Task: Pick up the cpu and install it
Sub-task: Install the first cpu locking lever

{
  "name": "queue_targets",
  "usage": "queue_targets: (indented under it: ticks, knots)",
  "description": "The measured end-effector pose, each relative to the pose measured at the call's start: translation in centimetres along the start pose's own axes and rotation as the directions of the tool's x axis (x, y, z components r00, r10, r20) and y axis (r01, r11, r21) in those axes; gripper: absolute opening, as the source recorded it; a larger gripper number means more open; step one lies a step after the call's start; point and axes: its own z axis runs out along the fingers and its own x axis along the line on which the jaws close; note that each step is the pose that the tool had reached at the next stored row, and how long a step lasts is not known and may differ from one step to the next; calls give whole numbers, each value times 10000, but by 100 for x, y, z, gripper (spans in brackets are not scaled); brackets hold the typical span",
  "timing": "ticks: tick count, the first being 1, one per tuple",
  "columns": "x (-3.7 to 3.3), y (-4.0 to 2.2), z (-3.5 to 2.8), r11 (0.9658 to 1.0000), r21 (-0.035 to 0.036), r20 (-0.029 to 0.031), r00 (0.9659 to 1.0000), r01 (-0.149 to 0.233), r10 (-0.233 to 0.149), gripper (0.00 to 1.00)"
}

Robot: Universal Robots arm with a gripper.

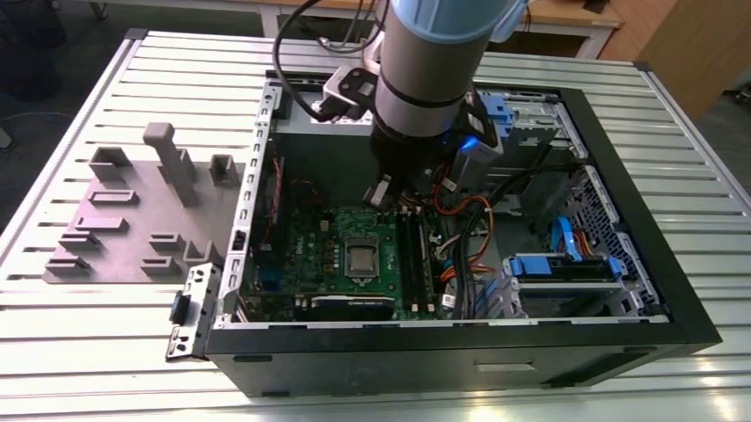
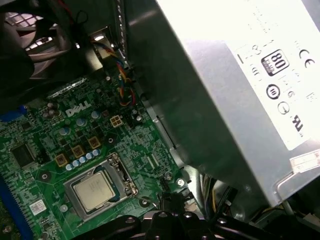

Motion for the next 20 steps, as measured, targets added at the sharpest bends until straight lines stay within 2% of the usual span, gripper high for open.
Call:
queue_targets:
  ticks: [7, 15, 20]
  knots:
    - [39, -23, -16, 10000, 1, -1, 10000, 0, 0, 11]
    - [60, -33, -97, 10000, 23, -38, 10000, -2, 2, 11]
    - [78, -42, -102, 9999, 121, -207, 9998, -3, 5, 11]
